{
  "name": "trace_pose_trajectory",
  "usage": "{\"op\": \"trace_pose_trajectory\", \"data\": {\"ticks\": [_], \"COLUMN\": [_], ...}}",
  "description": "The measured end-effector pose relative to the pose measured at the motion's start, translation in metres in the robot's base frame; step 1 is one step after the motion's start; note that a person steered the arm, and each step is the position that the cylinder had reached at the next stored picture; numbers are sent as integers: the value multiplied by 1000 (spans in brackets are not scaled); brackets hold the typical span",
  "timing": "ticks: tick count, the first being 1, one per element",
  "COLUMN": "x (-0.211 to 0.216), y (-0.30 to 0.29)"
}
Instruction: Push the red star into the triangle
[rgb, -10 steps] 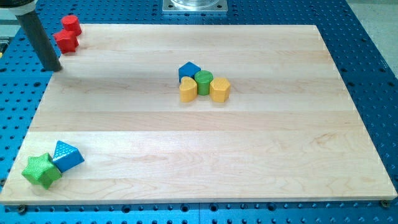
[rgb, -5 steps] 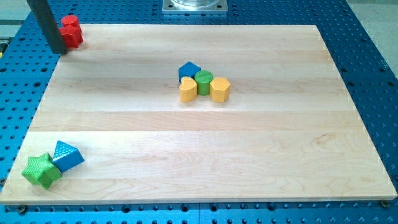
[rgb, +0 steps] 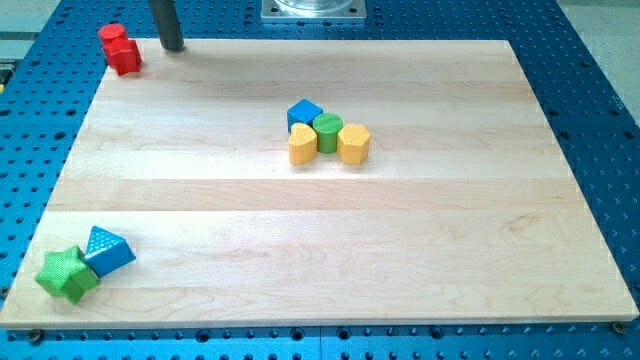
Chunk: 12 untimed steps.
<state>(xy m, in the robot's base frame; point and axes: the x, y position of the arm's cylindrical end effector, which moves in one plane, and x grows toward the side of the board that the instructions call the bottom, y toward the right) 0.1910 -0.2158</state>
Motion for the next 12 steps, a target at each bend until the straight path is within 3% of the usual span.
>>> {"op": "trace_pose_trajectory", "data": {"ticks": [3,5,6,7,9,10,11,12], "x": [1,90,98,82,204,206,173,171], "y": [-57,-56,-43,-82,-56,-65,-68,-40]}}
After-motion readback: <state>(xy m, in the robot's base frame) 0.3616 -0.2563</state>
